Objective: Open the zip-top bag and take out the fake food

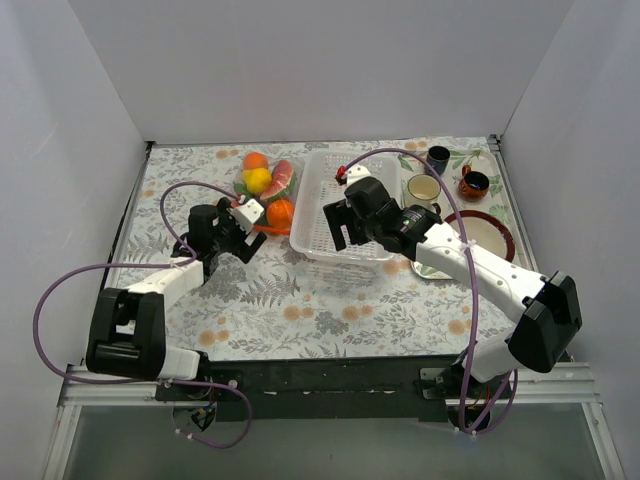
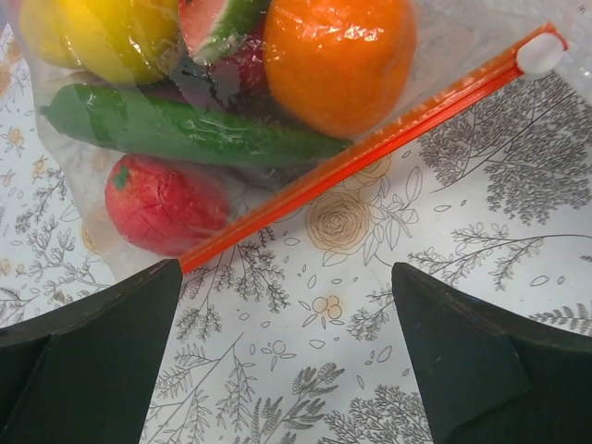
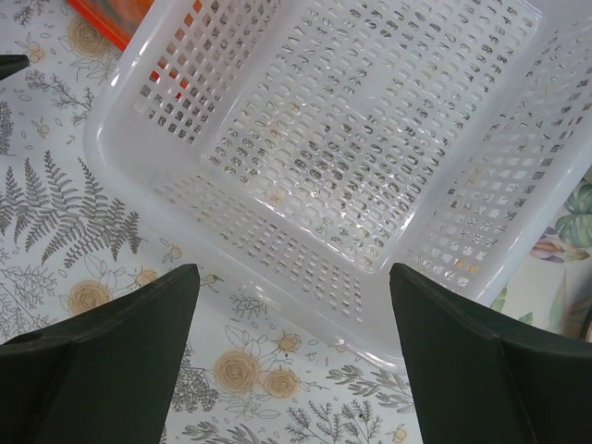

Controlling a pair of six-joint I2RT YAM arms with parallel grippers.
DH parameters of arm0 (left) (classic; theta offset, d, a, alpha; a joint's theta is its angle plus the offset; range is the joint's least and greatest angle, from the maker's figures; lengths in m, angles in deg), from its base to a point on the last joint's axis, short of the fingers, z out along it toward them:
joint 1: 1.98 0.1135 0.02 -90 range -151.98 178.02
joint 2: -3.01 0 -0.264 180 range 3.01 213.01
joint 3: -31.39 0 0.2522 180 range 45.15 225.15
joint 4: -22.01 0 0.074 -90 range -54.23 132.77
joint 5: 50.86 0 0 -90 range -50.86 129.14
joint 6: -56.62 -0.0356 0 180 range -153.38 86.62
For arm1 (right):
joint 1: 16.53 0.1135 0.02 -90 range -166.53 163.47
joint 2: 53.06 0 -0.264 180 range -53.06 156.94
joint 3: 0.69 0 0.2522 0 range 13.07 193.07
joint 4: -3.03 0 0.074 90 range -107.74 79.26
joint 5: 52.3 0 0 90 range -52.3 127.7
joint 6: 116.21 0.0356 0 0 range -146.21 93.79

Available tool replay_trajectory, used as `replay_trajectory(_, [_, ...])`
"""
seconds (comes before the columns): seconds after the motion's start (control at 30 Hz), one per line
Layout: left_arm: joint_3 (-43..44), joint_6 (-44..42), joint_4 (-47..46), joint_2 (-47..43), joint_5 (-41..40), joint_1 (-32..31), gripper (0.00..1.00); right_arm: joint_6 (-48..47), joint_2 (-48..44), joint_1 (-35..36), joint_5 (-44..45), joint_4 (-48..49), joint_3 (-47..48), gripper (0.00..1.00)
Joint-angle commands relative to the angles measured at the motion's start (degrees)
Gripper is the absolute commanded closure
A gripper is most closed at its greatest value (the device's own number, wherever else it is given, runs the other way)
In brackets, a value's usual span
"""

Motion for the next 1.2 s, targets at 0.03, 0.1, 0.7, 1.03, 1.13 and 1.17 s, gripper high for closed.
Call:
replay_trajectory(0.03, [0.31, -6.31, -4.94, 3.56, -1.97, -0.51, 0.02, 1.71, 0.19, 0.5, -0.6, 2.38, 2.58, 0.08])
replay_trajectory(0.1, [0.4, -6.4, -6.43, 4.35, -2.06, -0.6, 0.02, 1.8, 0.28, 0.5, -0.51, 2.21, 2.66, 0.09])
replay_trajectory(0.7, [1.19, -2.45, -20.4, 13.58, -6.19, -4.29, 0.21, 2.06, 1.77, 0.59, -0.6, 3.26, 1.17, 0.1])
replay_trajectory(1.03, [3.56, -1.31, -19.62, 16.22, -7.86, -6.66, 0.8, 1.89, 1.77, 0.59, 0.37, 5.89, -0.5, 0.1])
replay_trajectory(1.13, [4.26, -1.05, -19.09, 16.23, -9.62, -7.63, 1.0, 1.89, 1.33, 0.5, 0.28, 7.04, -1.64, 0.1])
replay_trajectory(1.17, [4.35, -0.69, -18.13, 15.79, -9.8, -7.81, 1.0, 1.63, 1.25, 0.59, -0.33, 8.17, -1.99, 0.1])
